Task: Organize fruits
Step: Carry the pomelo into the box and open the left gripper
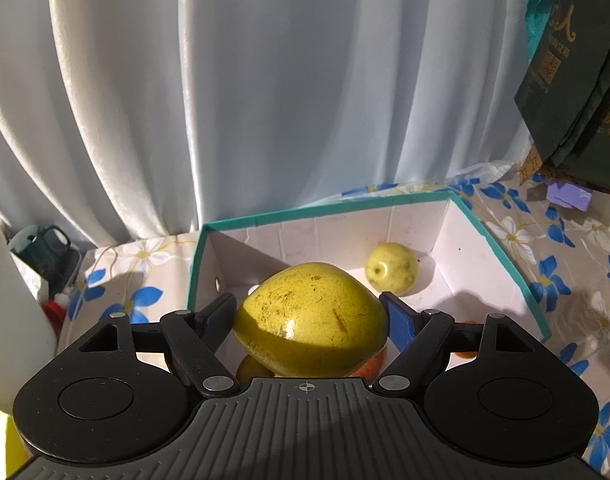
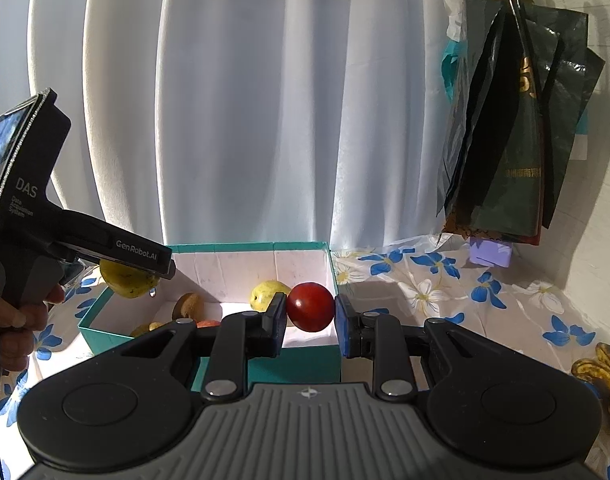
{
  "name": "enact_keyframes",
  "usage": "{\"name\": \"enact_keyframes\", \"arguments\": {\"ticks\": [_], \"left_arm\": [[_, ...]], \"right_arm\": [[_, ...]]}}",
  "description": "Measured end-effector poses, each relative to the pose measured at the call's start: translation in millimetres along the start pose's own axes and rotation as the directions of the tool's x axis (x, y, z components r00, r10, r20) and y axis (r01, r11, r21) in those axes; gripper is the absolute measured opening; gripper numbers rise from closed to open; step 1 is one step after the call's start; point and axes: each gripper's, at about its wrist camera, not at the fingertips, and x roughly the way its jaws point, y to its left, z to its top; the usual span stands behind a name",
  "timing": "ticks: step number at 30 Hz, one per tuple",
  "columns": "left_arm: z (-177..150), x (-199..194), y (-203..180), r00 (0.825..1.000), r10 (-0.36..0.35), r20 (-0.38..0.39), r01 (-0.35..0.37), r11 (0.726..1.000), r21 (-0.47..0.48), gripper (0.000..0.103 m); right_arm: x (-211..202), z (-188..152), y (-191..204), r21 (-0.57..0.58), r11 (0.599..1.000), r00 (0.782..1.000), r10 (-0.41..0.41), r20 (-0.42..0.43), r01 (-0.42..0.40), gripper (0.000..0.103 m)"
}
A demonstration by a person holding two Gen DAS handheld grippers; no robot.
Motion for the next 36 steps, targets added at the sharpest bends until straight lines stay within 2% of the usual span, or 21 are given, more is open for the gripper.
{"name": "enact_keyframes", "arguments": {"ticks": [16, 25, 31, 33, 36], "left_arm": [[-5.4, 69.5, 11.9, 0.993, 0.028, -0.113, -0.03, 0.999, -0.011, 0.082], [-10.8, 91.2, 16.1, 0.982, -0.003, -0.187, -0.004, 0.999, -0.039, 0.083], [-11.0, 93.2, 17.5, 0.983, -0.017, -0.182, 0.009, 0.999, -0.045, 0.083], [-9.1, 86.4, 19.9, 0.99, -0.018, -0.141, 0.01, 0.998, -0.055, 0.094], [-4.3, 72.1, 26.7, 0.996, -0.009, -0.084, 0.003, 0.997, -0.078, 0.097]], "right_arm": [[23.9, 0.7, 5.4, 0.008, 1.0, 0.999, 0.011, -0.042, -0.011, 0.025], [28.6, 0.2, 7.6, 0.002, 1.0, 0.998, 0.002, -0.055, -0.002, 0.025], [28.7, 0.5, 9.9, -0.002, 1.0, 0.999, -0.004, -0.054, 0.004, 0.025], [28.2, 0.8, 10.0, -0.004, 1.0, 0.999, -0.008, -0.053, 0.008, 0.025], [27.8, 0.9, 10.6, -0.005, 1.0, 0.999, -0.009, -0.052, 0.009, 0.025]]}}
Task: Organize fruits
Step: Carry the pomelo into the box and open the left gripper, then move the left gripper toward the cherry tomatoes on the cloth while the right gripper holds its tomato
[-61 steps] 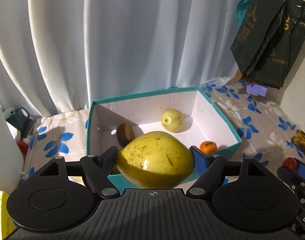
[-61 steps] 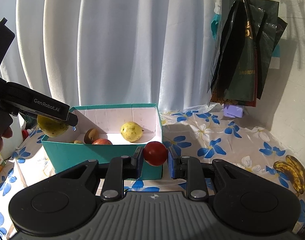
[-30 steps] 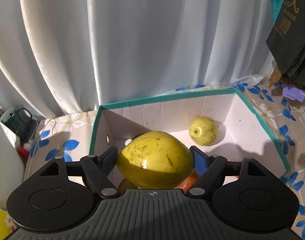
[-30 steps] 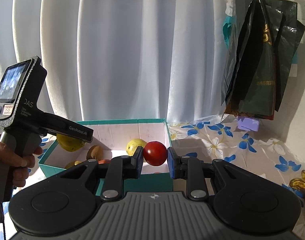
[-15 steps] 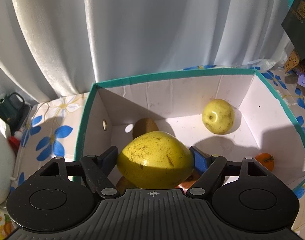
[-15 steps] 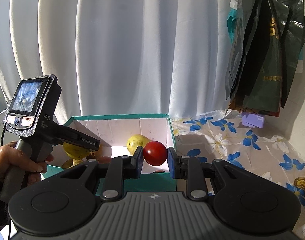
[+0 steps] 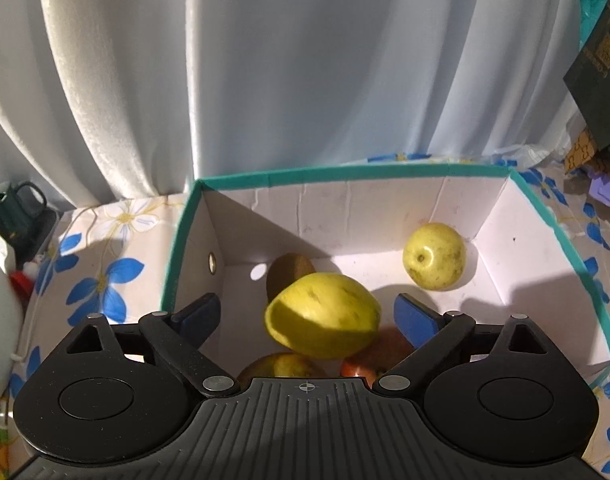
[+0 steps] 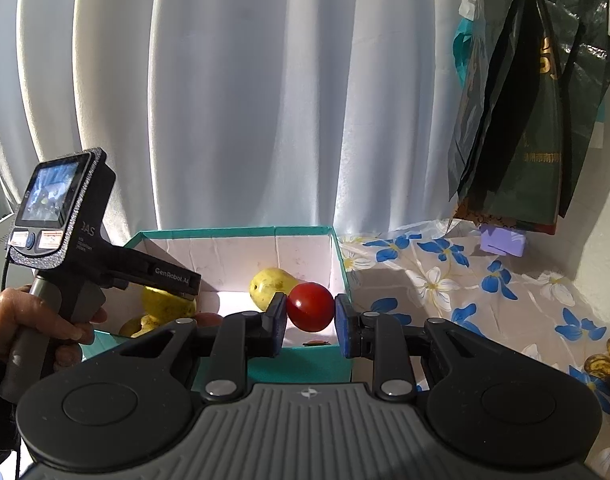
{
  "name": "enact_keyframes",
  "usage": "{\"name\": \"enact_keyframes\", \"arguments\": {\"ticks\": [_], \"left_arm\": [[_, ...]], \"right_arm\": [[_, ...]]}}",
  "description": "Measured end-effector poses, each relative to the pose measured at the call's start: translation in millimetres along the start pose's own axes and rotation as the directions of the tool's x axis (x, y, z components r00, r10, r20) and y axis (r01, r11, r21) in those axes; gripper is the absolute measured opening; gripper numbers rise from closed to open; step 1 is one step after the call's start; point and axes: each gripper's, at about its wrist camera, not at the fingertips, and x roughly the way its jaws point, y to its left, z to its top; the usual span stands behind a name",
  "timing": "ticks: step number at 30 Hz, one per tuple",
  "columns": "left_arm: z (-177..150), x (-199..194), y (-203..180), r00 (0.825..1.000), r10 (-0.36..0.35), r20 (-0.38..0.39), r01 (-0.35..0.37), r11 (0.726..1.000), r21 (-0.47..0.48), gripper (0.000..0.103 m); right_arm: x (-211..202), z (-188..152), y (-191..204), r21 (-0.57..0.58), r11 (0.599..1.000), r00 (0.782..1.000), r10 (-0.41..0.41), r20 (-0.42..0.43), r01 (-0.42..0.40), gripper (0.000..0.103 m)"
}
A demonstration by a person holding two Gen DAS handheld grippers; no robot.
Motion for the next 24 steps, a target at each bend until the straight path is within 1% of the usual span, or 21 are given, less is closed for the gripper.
{"name": "enact_keyframes", "arguments": {"ticks": [2, 4, 6, 8, 10, 13, 18, 24], "left_arm": [[1.5, -10.1, 4.6, 1.0, 0.022, 0.009, -0.022, 1.0, -0.016, 0.097], [-0.6, -26.9, 11.6, 0.998, 0.043, 0.037, -0.041, 0.998, -0.04, 0.097], [-8.0, -50.5, 18.9, 0.994, 0.083, 0.07, -0.079, 0.995, -0.065, 0.1], [-17.6, -71.0, 22.8, 0.99, 0.098, 0.106, -0.09, 0.993, -0.077, 0.101], [-26.7, -85.5, 23.4, 0.986, 0.112, 0.121, -0.102, 0.991, -0.085, 0.101], [-37.3, -97.7, 19.6, 0.985, 0.133, 0.114, -0.124, 0.989, -0.077, 0.101], [-50.2, -104.2, 18.1, 0.989, 0.116, 0.091, -0.11, 0.992, -0.065, 0.101], [-63.3, -107.9, 22.9, 0.988, 0.136, 0.068, -0.13, 0.989, -0.077, 0.101]], "right_arm": [[0.0, -0.1, 0.2, -0.003, 1.0, 1.0, 0.0, 0.002, 0.0, 0.025], [-0.3, 0.2, 0.8, -0.008, 1.0, 1.0, 0.002, 0.005, -0.002, 0.025], [-0.9, 0.8, 0.8, -0.012, 1.0, 1.0, -0.001, 0.011, 0.001, 0.025], [-1.6, 1.5, 0.4, -0.013, 1.0, 1.0, -0.002, 0.016, 0.002, 0.025], [-0.8, 2.3, -0.4, -0.011, 1.0, 1.0, -0.002, 0.018, 0.002, 0.025], [1.2, 3.5, 0.2, -0.009, 1.0, 1.0, 0.004, 0.021, -0.004, 0.025], [5.2, 4.1, 3.0, -0.024, 0.999, 1.0, 0.022, 0.02, -0.022, 0.025], [17.5, 2.6, 3.5, -0.027, 0.999, 0.999, 0.044, 0.001, -0.044, 0.025]]}}
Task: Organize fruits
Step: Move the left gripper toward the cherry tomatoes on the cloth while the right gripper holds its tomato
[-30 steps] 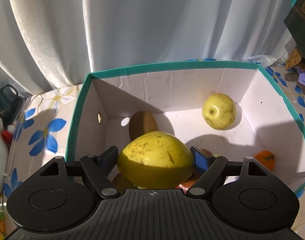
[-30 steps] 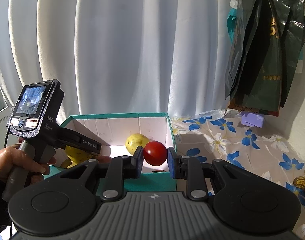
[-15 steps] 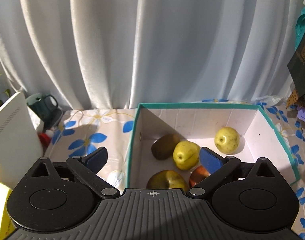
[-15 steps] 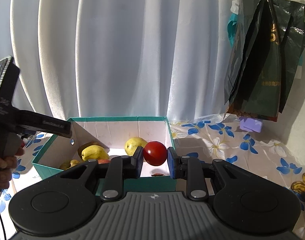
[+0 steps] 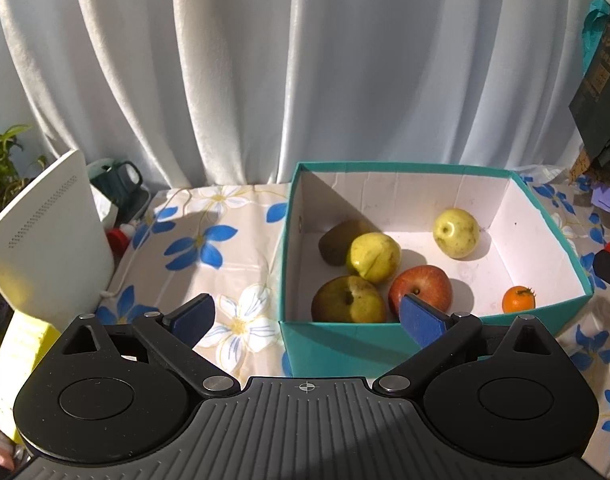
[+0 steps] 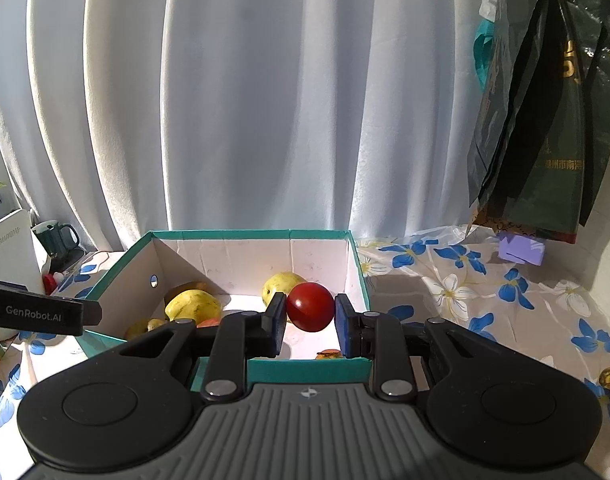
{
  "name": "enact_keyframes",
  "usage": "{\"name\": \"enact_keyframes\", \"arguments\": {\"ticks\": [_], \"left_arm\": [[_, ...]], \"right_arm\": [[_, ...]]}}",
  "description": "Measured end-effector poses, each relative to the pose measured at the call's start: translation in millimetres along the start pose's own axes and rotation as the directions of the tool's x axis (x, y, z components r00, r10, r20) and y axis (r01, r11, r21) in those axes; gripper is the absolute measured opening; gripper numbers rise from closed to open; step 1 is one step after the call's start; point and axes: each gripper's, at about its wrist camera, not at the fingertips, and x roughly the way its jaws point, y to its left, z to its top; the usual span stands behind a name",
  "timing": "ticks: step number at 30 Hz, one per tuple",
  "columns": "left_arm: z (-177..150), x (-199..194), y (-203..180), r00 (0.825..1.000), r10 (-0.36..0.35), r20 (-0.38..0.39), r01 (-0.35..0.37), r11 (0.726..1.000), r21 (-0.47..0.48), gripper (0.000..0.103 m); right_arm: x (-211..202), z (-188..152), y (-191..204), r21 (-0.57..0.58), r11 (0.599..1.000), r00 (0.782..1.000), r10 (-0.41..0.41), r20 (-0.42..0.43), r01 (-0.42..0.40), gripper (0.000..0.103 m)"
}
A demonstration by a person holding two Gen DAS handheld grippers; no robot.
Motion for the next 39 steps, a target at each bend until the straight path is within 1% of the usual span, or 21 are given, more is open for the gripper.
{"name": "enact_keyframes", "arguments": {"ticks": [6, 15, 20, 24, 32, 33, 35, 36, 37, 38, 39], "left_arm": [[-8.4, -2.7, 2.4, 1.0, 0.024, -0.016, -0.024, 1.0, -0.006, 0.101], [-14.9, 0.7, 5.6, 0.998, 0.045, -0.041, -0.045, 0.999, -0.009, 0.101], [-16.3, 5.3, 3.5, 0.997, 0.044, -0.056, -0.044, 0.999, -0.002, 0.101], [-15.9, 7.8, 1.9, 0.997, 0.041, -0.065, -0.041, 0.999, 0.005, 0.101], [-16.0, 10.6, 1.4, 0.997, 0.04, -0.073, -0.04, 0.999, 0.005, 0.101], [-16.2, 11.0, 1.1, 0.997, 0.04, -0.073, -0.04, 0.999, 0.007, 0.101], [-16.5, 11.7, 0.9, 0.996, 0.039, -0.075, -0.038, 0.999, 0.013, 0.101], [-16.6, 11.3, 0.5, 0.996, 0.038, -0.075, -0.037, 0.999, 0.014, 0.101], [-17.0, 11.2, 0.6, 0.997, 0.036, -0.074, -0.035, 0.999, 0.017, 0.101], [-17.2, 10.7, 0.6, 0.997, 0.035, -0.073, -0.033, 0.999, 0.018, 0.101], [-17.6, 9.8, 0.6, 0.997, 0.035, -0.072, -0.034, 0.999, 0.019, 0.101]], "right_arm": [[15.4, -2.7, -1.2, -0.007, 1.0, 1.0, 0.002, -0.02, -0.003, 0.025], [51.6, -17.1, -6.5, 0.018, 1.0, 0.996, 0.005, -0.088, -0.003, 0.025], [59.4, -21.2, -5.6, 0.014, 1.0, 0.993, 0.016, -0.115, -0.015, 0.025], [64.4, -21.1, 0.8, -0.009, 0.999, 0.992, 0.034, -0.124, -0.036, 0.025], [68.0, -20.7, 5.8, -0.026, 0.999, 0.991, 0.036, -0.13, -0.04, 0.025], [67.8, -20.5, 5.6, -0.026, 0.999, 0.991, 0.035, -0.131, -0.038, 0.026], [66.2, -20.1, 4.6, -0.023, 0.999, 0.991, 0.032, -0.13, -0.035, 0.032], [64.4, -19.8, 4.3, -0.02, 0.999, 0.992, 0.029, -0.126, -0.032, 0.039], [61.6, -19.3, 3.8, -0.02, 0.999, 0.992, 0.026, -0.12, -0.029, 0.042], [57.9, -18.6, 3.8, -0.024, 0.999, 0.993, 0.024, -0.113, -0.027, 0.043], [53.7, -17.8, 4.1, -0.027, 0.999, 0.994, 0.024, -0.105, -0.027, 0.049]]}}
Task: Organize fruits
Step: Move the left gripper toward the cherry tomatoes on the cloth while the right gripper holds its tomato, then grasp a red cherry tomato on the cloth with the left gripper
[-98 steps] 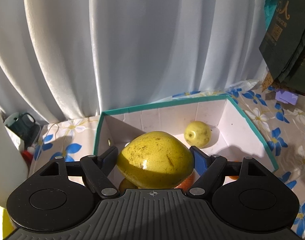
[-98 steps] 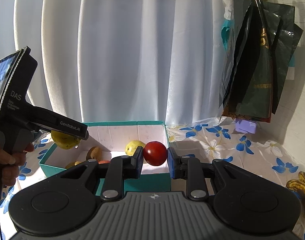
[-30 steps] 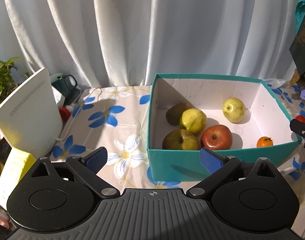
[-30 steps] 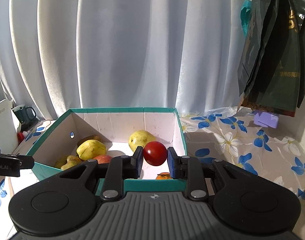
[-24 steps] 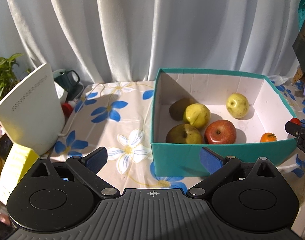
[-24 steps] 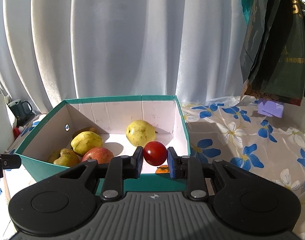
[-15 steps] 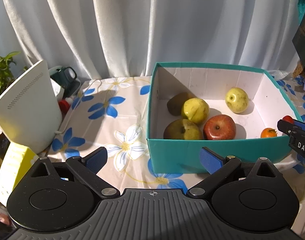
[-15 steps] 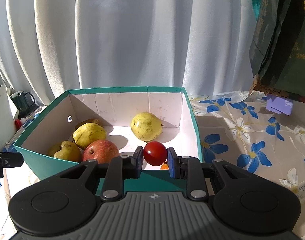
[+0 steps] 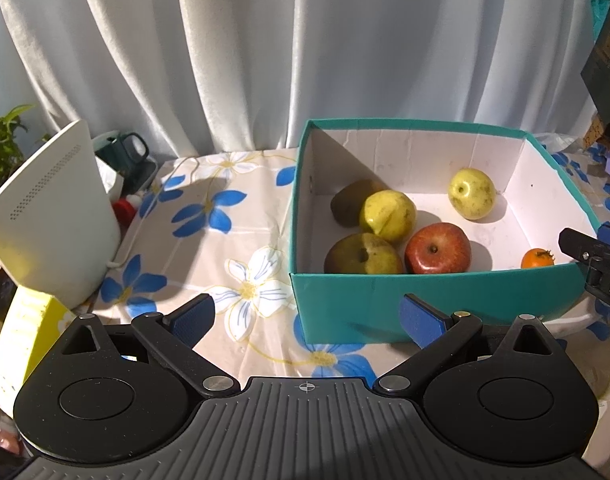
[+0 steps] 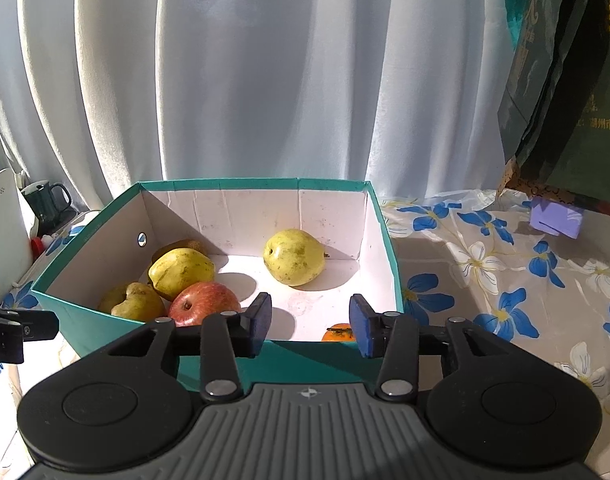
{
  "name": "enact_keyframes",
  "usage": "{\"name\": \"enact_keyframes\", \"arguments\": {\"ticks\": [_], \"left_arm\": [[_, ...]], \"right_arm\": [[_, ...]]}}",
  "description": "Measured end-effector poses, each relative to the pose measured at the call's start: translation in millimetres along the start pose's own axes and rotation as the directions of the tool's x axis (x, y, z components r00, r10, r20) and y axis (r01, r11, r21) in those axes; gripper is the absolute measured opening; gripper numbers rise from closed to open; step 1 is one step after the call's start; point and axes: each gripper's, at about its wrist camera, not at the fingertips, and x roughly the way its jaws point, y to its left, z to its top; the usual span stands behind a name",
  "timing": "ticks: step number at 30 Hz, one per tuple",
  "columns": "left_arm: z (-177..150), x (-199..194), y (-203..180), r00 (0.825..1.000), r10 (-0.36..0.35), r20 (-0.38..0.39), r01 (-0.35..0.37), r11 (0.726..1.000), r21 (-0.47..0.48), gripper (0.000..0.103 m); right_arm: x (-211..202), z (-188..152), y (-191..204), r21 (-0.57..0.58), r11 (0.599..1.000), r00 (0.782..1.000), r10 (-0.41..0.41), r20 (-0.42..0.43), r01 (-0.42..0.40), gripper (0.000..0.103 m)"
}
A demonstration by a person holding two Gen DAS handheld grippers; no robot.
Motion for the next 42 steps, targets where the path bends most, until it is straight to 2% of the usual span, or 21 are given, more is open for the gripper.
{"name": "enact_keyframes", "arguments": {"ticks": [1, 3, 7, 22, 29, 31, 33, 36, 38, 42], "left_arm": [[-0.6, -0.7, 0.2, 1.0, -0.001, 0.001, 0.001, 1.0, 0.002, 0.101], [-2.3, -1.7, 0.7, 1.0, -0.004, 0.002, 0.004, 1.0, 0.004, 0.101], [-9.4, -5.4, 1.2, 1.0, -0.01, 0.005, 0.01, 1.0, 0.018, 0.101], [-71.6, -23.9, 8.4, 0.994, -0.101, 0.032, 0.098, 0.991, 0.088, 0.101], [-104.8, -26.6, 7.9, 0.976, -0.219, -0.011, 0.218, 0.966, 0.141, 0.101], [-111.9, -24.1, 6.1, 0.974, -0.224, -0.029, 0.226, 0.96, 0.163, 0.097], [-117.7, -20.6, 4.4, 0.973, -0.223, -0.052, 0.229, 0.957, 0.181, 0.086], [-125.2, -13.5, 3.7, 0.969, -0.229, -0.093, 0.243, 0.952, 0.187, 0.079], [-128.5, -10.3, 3.6, 0.966, -0.234, -0.112, 0.252, 0.949, 0.19, 0.079], [-131.8, -4.8, 3.5, 0.96, -0.242, -0.14, 0.266, 0.945, 0.189, 0.069]], "right_arm": [[-6.2, 0.4, 0.6, -0.003, 1.0, 1.0, -0.002, 0.012, 0.002, 0.059], [-18.8, 0.4, 3.3, -0.016, 1.0, 0.999, -0.006, 0.039, 0.007, 0.071], [-48.3, -1.2, 10.8, -0.046, 0.999, 0.995, -0.001, 0.096, 0.005, 0.084], [-104.4, -31.1, 14.4, 0.005, 0.999, 0.991, 0.035, 0.132, -0.036, 0.096], [-111.3, -47.0, 25.0, -0.006, 0.999, 0.994, 0.043, 0.096, -0.043, 0.096], [-111.3, -50.1, 26.7, -0.003, 0.999, 0.995, 0.047, 0.084, -0.047, 0.096], [-111.7, -52.8, 27.4, 0.003, 0.999, 0.996, 0.046, 0.077, -0.046, 0.096], [-111.6, -56.4, 28.6, 0.011, 0.999, 0.997, 0.047, 0.066, -0.048, 0.096], [-111.2, -58.2, 29.0, 0.015, 0.999, 0.997, 0.051, 0.058, -0.052, 0.096], [-110.0, -60.8, 30.9, 0.013, 0.998, 0.997, 0.055, 0.047, -0.055, 0.096]]}}
